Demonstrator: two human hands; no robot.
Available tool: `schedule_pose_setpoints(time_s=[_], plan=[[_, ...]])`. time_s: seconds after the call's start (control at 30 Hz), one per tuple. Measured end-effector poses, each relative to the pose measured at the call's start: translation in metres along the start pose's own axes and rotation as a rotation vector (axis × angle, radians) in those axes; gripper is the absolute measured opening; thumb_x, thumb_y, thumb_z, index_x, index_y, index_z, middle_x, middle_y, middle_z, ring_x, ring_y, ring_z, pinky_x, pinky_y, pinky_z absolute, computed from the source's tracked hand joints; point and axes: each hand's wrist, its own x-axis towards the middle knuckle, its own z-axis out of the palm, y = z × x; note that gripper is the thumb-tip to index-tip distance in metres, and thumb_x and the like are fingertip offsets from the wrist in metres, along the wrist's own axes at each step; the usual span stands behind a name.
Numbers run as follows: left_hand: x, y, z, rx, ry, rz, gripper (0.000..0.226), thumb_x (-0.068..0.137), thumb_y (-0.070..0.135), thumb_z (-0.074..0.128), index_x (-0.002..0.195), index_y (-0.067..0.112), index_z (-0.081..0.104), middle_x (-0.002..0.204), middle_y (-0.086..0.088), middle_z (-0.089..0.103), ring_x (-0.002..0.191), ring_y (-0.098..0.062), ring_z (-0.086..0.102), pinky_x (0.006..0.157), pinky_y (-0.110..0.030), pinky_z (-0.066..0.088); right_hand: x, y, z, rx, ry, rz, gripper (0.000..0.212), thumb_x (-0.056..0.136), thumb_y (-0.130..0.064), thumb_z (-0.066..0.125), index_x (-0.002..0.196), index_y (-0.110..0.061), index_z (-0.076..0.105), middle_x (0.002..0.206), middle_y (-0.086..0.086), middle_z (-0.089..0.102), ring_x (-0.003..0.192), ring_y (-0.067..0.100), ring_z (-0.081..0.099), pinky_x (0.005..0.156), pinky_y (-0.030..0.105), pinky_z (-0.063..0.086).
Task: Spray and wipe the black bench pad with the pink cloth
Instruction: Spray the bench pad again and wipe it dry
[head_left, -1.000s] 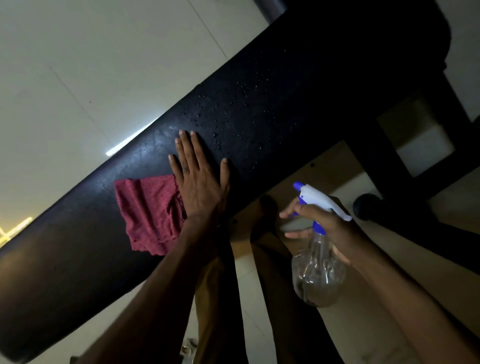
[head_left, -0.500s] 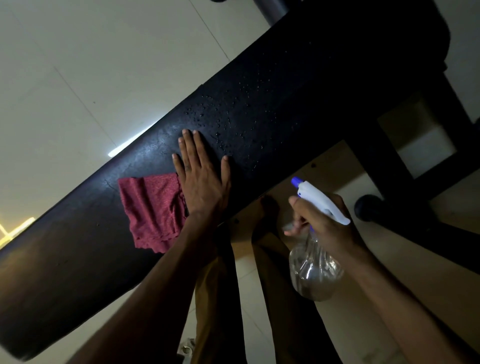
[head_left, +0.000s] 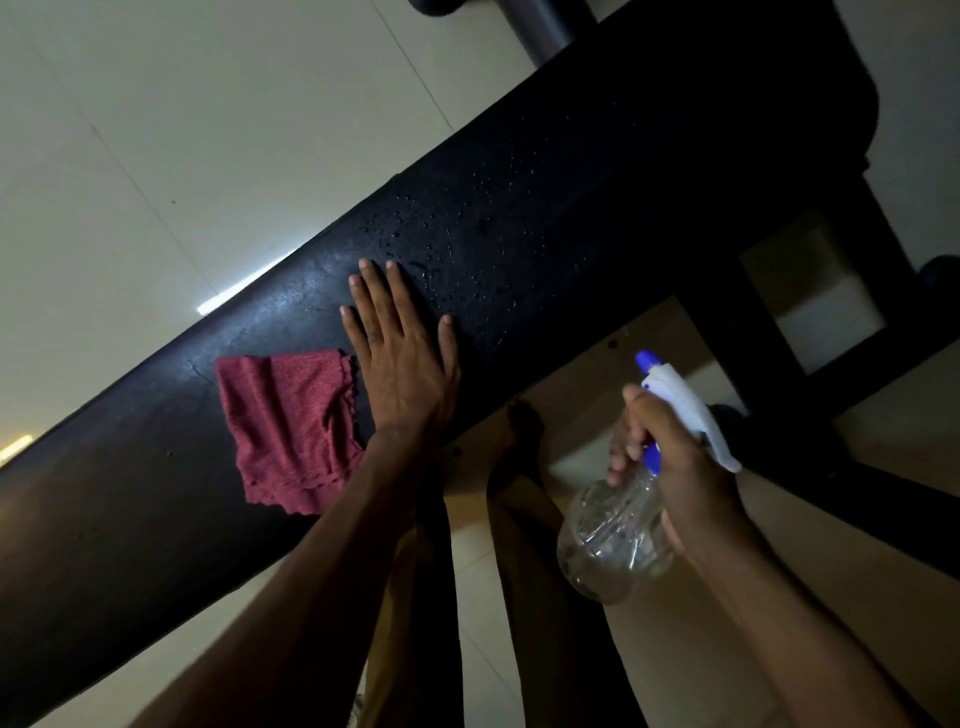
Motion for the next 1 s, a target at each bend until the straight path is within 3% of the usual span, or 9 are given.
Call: schedule_pose_setpoints(time_s=[0.17,0.33,0.43,0.53,0.6,0.73,0.83,0.9,1.0], plan=[[0.005,0.008,0.000,0.018,-0.041,0.071,0.072,0.105,0.046,0.026,0.160,0.005,0.003,0.168,-0.016,-0.001,0.156,-0.029,-0.004,0.127,-0.050,0.000,0.002,-0.003,-0.012,0.088,-0.055,0.006,0.025,0.086,-0.033,0.057,0.072,-0.015,0.067,0.083,0.004,0.074,0.086,0.021,0.075,0.074,0.039,0.062],[0.015,0.022,0.002,-0.001,-0.051,0.134,0.072,0.106,0.047,0.026,0.160,0.005,0.002,0.168,-0.015,-0.004,0.156,-0.028,-0.007,0.127,-0.048,-0.002,0.003,0.000,-0.021,0.148,0.075,0.045,0.035,0.081,-0.033,0.068,0.054,-0.019,0.052,0.053,0.003,0.051,0.050,0.018,0.058,0.058,0.040,0.056],[0.018,0.032,0.003,0.002,-0.055,0.121,0.074,0.105,0.048,0.023,0.160,0.005,0.001,0.168,-0.016,-0.005,0.156,-0.029,-0.008,0.127,-0.049,-0.002,0.002,0.001,-0.027,0.189,0.092,0.063,0.022,0.085,-0.031,0.068,0.070,-0.017,0.066,0.078,0.001,0.073,0.076,0.017,0.075,0.086,0.056,0.056],[0.020,0.043,0.005,0.036,-0.065,0.196,0.073,0.104,0.048,0.021,0.160,0.005,0.001,0.168,-0.015,-0.004,0.156,-0.027,-0.006,0.127,-0.050,0.001,0.010,0.000,-0.034,0.183,0.185,0.099,0.040,0.096,-0.023,0.060,0.057,-0.018,0.058,0.057,-0.003,0.063,0.066,0.013,0.073,0.100,0.065,0.047],[0.021,0.051,0.005,0.054,-0.077,0.229,0.074,0.104,0.049,0.020,0.160,0.006,0.000,0.168,-0.015,-0.004,0.156,-0.028,-0.006,0.126,-0.052,0.002,0.015,-0.004,-0.038,0.194,0.203,0.092,0.046,0.090,-0.026,0.063,0.046,-0.024,0.053,0.050,-0.003,0.054,0.056,0.011,0.069,0.101,0.065,0.046],[0.021,0.062,0.005,0.083,-0.108,0.237,0.075,0.103,0.052,0.015,0.160,0.006,-0.002,0.168,-0.015,-0.007,0.156,-0.027,-0.008,0.126,-0.054,-0.001,0.022,-0.017,-0.048,0.236,0.154,0.077,0.041,0.097,-0.026,0.058,0.057,-0.023,0.067,0.082,0.004,0.071,0.079,0.016,0.074,0.096,0.058,0.053],[0.020,0.073,0.008,0.093,-0.111,0.348,0.074,0.104,0.051,0.016,0.160,0.007,-0.001,0.168,-0.014,-0.006,0.156,-0.026,-0.007,0.126,-0.054,0.002,0.032,-0.025,-0.054,0.299,0.182,0.027,0.040,0.088,-0.028,0.061,0.049,-0.020,0.051,0.055,0.003,0.047,0.062,0.019,0.056,0.080,0.047,0.061],[0.022,0.081,0.010,0.105,-0.118,0.346,0.074,0.104,0.051,0.016,0.160,0.007,-0.002,0.168,-0.014,-0.007,0.156,-0.026,-0.008,0.125,-0.056,0.002,0.037,-0.031,-0.057,0.297,0.192,0.015,0.041,0.094,-0.024,0.059,0.054,-0.018,0.050,0.057,0.003,0.046,0.061,0.017,0.054,0.080,0.049,0.061],[0.024,0.091,0.013,0.130,-0.116,0.318,0.074,0.106,0.051,0.015,0.160,0.006,-0.004,0.167,-0.016,-0.010,0.155,-0.028,-0.011,0.124,-0.059,-0.001,0.043,-0.043,-0.063,0.258,0.171,0.020,0.037,0.101,-0.014,0.050,0.066,-0.014,0.060,0.085,0.010,0.066,0.095,0.021,0.070,0.083,0.050,0.061]])
